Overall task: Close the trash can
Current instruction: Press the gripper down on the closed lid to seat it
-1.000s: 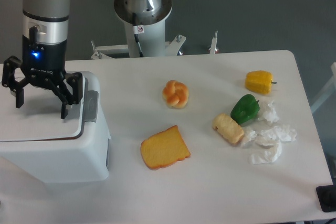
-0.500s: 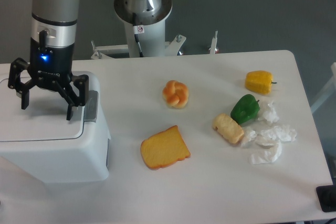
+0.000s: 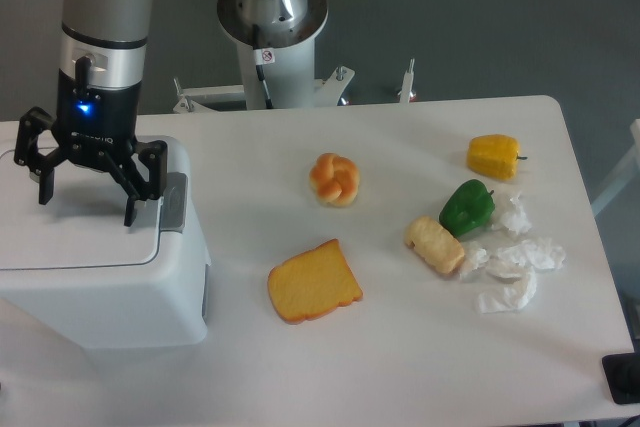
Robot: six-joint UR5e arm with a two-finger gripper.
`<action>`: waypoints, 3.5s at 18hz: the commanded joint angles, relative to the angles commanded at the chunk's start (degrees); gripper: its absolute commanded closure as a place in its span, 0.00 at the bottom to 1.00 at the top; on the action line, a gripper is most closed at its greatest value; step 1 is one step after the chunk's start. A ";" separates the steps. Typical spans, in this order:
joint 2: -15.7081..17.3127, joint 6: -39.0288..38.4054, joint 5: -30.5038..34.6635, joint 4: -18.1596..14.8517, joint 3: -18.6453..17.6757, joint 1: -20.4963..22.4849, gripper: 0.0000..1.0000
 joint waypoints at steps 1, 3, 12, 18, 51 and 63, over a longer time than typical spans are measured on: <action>0.18 0.00 -0.53 0.00 -0.26 0.26 0.00; 0.88 0.18 -1.49 0.00 -1.14 0.70 0.00; 2.02 0.62 -1.94 0.00 -2.90 1.14 0.00; 2.11 0.62 -1.94 0.00 -2.90 1.14 0.00; 2.02 0.70 -1.94 0.09 -3.34 1.14 0.00; 2.11 0.62 -2.29 0.17 -3.25 1.14 0.00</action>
